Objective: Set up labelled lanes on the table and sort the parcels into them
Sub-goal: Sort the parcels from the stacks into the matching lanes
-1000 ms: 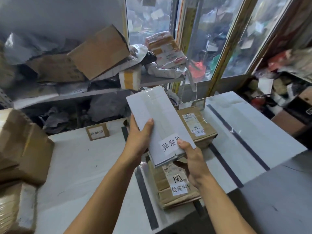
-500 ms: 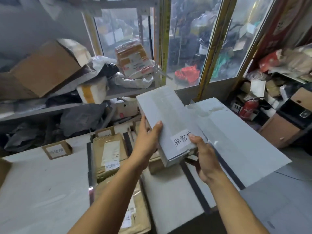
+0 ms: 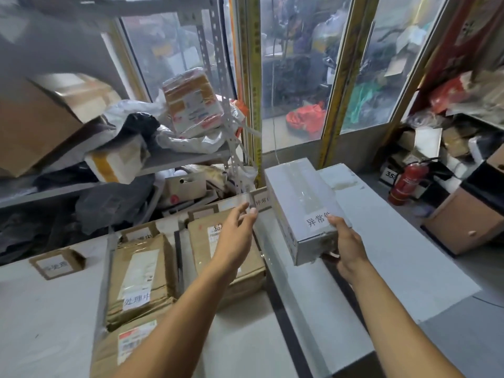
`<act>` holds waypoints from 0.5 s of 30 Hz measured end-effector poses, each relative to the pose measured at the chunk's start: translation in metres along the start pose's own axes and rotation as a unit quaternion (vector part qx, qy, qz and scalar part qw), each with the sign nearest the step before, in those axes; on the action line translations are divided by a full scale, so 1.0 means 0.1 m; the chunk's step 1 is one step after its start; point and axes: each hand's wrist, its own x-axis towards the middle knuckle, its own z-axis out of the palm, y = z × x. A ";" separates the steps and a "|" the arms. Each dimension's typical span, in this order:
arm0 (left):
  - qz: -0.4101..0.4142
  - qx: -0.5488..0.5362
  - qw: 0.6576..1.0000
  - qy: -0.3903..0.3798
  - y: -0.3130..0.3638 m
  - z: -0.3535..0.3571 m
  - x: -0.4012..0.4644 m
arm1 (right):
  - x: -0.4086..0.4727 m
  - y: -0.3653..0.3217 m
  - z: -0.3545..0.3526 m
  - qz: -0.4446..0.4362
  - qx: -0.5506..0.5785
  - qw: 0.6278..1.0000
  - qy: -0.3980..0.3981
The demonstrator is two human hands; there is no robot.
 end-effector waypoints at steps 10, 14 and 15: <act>-0.037 0.010 0.999 -0.003 -0.29 0.15 0.27 | 0.67 0.51 -0.08 0.064 -0.051 0.996 -0.020; -0.042 0.018 0.999 -0.009 -0.35 0.15 0.32 | 0.80 0.68 -0.09 0.064 -0.057 0.996 -0.031; -0.042 0.020 0.999 -0.010 -0.37 0.15 0.33 | 0.82 0.71 -0.09 0.063 -0.056 0.996 -0.034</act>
